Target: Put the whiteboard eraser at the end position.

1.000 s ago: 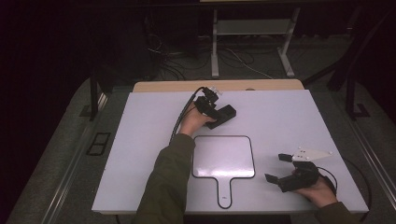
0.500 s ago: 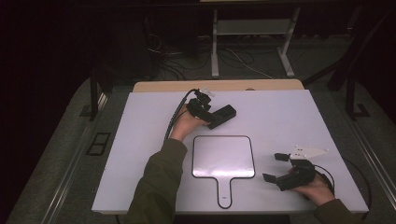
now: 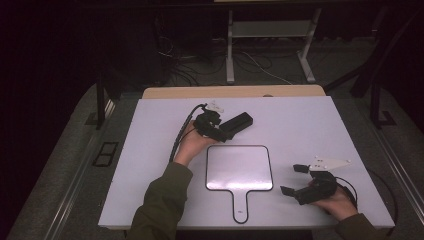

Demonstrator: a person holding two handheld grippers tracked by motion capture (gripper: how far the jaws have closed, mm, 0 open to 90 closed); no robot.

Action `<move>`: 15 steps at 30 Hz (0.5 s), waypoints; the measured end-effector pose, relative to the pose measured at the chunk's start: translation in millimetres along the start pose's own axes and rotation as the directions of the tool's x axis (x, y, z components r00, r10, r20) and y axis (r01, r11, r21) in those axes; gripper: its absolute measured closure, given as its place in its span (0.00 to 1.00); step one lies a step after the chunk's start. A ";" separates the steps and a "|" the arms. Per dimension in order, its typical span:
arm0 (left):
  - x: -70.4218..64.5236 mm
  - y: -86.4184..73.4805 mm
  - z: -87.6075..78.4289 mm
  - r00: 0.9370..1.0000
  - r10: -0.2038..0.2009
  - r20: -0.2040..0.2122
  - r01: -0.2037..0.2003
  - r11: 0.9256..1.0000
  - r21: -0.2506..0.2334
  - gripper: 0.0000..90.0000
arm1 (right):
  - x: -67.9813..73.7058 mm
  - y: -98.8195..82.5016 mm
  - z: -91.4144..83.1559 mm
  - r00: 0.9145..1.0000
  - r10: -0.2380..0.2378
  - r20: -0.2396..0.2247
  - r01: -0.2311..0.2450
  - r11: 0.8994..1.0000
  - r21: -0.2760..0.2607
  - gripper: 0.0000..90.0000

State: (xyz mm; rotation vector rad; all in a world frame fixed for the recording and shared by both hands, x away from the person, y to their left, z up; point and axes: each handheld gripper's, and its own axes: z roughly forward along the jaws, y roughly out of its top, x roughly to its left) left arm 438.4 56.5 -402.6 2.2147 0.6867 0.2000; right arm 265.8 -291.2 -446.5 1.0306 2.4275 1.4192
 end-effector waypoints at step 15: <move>-15.2 -32.9 -30.1 0.999 -0.044 -0.032 0.043 0.998 -0.041 0.00 | 1.2 -0.7 1.6 1.000 -0.001 0.005 0.000 1.000 0.008 0.00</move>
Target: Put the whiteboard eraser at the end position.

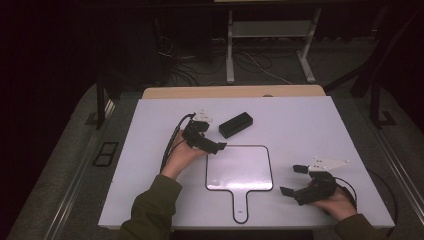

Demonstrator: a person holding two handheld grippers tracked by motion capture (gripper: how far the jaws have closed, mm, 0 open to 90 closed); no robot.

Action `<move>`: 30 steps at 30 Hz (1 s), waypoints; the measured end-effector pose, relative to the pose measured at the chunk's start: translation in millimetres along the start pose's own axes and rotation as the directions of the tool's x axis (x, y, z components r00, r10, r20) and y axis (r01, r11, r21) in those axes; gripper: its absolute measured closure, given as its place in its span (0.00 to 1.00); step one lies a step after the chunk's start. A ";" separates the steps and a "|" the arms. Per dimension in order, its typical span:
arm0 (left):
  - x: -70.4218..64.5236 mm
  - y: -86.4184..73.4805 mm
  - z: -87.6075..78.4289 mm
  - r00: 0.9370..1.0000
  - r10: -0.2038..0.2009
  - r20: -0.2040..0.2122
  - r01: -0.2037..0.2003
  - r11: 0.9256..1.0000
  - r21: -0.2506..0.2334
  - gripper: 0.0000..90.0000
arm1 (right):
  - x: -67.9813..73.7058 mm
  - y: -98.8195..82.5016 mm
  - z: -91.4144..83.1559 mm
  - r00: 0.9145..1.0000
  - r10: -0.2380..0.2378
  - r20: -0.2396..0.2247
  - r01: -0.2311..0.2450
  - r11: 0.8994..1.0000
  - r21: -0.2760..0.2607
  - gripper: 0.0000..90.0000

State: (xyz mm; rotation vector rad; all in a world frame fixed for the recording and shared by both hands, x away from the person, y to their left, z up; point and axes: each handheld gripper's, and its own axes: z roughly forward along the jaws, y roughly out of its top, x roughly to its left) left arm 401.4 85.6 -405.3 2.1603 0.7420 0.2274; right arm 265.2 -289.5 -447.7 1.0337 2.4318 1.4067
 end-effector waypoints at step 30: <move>-42.0 -66.1 -66.7 1.000 -0.028 -0.007 0.026 0.982 -0.185 0.00 | 0.9 -0.3 -2.9 1.000 -0.001 0.009 0.001 1.000 -0.008 0.00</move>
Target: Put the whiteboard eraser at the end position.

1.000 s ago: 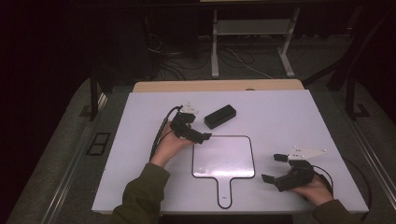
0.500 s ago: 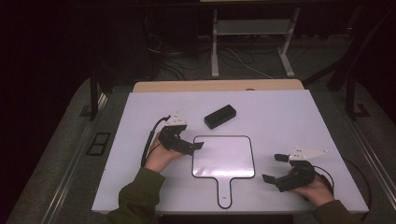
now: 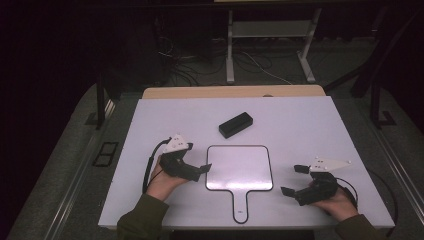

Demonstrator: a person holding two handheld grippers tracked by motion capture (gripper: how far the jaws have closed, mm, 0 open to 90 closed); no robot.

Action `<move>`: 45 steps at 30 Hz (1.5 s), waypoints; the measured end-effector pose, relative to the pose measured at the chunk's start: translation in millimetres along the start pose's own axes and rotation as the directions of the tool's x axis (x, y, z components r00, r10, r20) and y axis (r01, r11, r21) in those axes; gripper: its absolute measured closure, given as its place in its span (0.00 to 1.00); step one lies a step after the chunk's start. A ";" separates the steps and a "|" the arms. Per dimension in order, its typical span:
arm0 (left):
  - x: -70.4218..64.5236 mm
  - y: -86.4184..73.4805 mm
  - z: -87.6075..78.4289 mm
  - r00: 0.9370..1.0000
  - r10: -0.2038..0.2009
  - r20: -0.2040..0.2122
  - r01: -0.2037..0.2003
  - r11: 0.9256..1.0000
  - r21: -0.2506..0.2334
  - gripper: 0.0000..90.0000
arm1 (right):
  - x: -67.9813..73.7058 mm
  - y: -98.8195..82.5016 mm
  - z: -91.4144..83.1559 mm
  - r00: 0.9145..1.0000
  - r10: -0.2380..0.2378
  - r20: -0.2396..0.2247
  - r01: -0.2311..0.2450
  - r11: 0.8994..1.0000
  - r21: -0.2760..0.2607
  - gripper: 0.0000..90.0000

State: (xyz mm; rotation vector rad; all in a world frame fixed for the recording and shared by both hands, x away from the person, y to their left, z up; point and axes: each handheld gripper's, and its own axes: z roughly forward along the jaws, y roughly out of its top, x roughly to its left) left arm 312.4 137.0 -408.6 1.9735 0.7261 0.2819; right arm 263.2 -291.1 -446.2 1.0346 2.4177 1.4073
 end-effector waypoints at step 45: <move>-16.6 -48.8 -16.5 1.000 0.012 0.015 -0.013 0.996 0.088 0.00 | -1.2 -1.2 -0.1 1.000 0.007 0.015 -0.007 1.000 0.009 0.00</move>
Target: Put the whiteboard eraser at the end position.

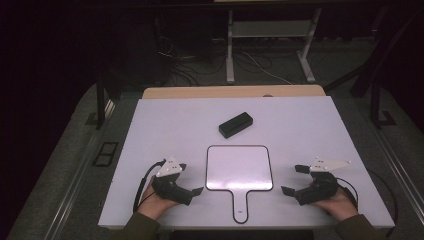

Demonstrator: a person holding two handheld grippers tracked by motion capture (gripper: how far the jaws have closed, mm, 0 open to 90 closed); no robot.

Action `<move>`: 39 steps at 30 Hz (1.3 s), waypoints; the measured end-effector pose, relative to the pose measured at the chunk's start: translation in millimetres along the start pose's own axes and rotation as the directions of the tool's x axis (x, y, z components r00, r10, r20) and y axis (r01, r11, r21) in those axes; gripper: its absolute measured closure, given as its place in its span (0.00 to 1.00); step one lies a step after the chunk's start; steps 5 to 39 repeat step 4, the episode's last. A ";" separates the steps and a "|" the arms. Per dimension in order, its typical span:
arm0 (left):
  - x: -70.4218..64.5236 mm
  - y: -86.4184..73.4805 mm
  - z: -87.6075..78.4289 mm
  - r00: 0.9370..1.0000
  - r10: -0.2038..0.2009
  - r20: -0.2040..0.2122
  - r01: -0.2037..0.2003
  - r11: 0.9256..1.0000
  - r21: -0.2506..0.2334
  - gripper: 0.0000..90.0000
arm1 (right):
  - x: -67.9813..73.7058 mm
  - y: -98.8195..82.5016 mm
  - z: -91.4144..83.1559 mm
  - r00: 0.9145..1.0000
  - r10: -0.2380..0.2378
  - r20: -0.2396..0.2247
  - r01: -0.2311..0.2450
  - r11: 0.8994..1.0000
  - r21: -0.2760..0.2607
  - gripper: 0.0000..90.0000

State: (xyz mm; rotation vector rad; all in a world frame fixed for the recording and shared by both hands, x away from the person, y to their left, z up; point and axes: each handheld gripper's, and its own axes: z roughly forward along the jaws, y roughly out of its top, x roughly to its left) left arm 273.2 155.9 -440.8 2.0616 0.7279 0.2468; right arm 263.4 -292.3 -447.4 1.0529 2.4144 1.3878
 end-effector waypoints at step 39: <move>-0.1 0.2 0.1 1.000 0.002 0.003 -0.002 1.000 0.004 0.00 | 0.0 0.0 -0.1 1.000 -0.001 0.000 0.001 1.000 0.000 0.00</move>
